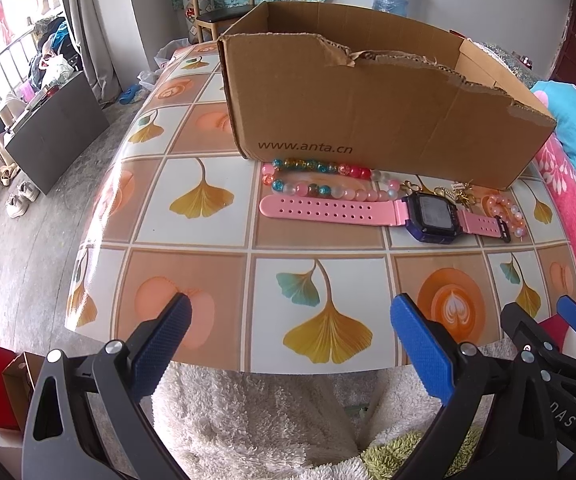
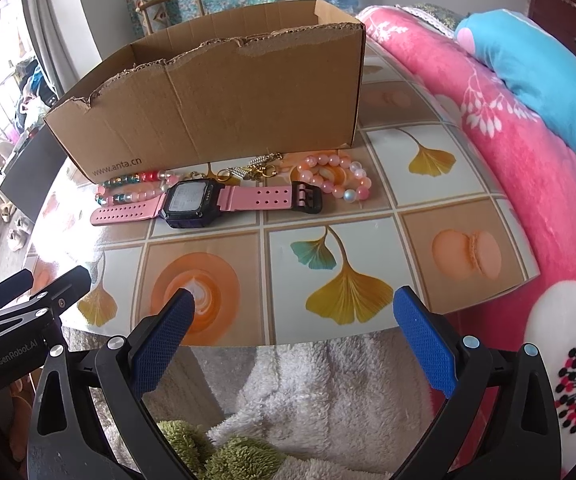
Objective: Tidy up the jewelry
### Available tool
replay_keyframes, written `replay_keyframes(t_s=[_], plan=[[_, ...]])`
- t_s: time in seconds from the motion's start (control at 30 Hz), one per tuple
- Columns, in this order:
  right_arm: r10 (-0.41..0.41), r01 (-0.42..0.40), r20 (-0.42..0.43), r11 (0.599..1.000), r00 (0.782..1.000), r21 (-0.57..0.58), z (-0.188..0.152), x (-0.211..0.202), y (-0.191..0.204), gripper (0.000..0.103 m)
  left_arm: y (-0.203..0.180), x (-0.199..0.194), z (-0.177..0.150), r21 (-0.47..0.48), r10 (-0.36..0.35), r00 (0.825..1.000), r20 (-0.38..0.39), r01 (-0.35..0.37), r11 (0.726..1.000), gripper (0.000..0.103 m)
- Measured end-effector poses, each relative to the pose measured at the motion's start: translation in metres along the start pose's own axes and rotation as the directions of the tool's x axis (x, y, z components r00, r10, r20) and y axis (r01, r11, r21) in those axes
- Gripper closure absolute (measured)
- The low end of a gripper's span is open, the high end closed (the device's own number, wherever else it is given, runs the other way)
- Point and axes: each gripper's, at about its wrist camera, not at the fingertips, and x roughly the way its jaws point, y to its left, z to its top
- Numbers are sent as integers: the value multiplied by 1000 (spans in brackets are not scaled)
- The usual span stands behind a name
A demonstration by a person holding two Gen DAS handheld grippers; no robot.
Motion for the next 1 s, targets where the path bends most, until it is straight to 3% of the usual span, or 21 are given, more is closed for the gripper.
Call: replay_keyframes(t_s=[1.0], plan=[[3,-3,-1,1000,1000,3,1,0,2,7,2,1,0,-2,1,1000,0,-1,1000,5]])
